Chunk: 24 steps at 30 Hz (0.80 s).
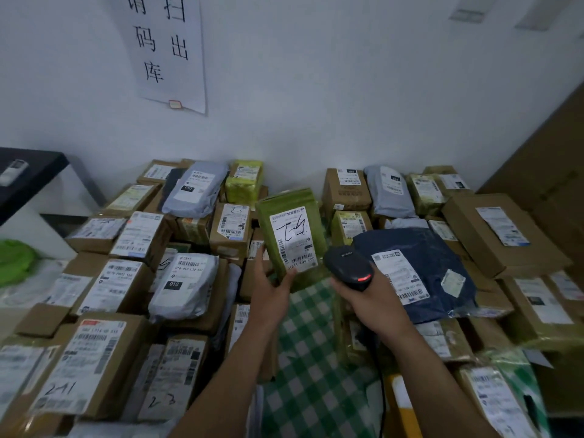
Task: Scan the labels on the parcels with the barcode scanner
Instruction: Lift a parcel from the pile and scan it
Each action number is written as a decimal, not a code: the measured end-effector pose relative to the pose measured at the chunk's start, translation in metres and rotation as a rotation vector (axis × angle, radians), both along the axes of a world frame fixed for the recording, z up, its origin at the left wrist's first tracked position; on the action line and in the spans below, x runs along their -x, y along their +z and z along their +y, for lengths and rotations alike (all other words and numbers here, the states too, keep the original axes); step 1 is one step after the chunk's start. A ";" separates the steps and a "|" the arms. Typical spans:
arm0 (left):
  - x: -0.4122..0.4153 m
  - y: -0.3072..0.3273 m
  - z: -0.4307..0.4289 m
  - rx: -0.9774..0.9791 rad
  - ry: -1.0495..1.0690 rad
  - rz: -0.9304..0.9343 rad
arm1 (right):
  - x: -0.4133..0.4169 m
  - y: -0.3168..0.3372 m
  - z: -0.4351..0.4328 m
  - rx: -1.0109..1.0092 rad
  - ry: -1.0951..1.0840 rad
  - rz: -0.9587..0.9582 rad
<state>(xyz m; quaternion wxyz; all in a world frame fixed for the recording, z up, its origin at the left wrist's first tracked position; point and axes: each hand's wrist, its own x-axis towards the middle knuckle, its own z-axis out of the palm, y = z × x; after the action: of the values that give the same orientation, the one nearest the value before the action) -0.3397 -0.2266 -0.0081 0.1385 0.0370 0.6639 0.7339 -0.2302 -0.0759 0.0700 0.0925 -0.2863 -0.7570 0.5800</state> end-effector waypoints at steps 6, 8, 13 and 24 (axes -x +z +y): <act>0.023 -0.013 0.005 0.053 0.025 0.076 | -0.001 0.014 -0.009 0.104 0.155 -0.096; 0.027 -0.014 0.004 0.070 0.041 0.097 | -0.002 0.019 -0.010 0.111 0.194 -0.127; 0.027 -0.017 0.002 0.116 0.020 0.088 | 0.000 0.024 -0.011 0.099 0.224 -0.196; 0.027 -0.023 0.002 0.141 0.029 0.072 | 0.003 0.014 -0.009 0.127 0.233 -0.240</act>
<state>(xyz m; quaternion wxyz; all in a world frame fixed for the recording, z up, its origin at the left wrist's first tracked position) -0.3663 -0.2249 -0.0308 0.1059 0.0439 0.7189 0.6855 -0.2336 -0.0846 0.0838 -0.0847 -0.2692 -0.7524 0.5952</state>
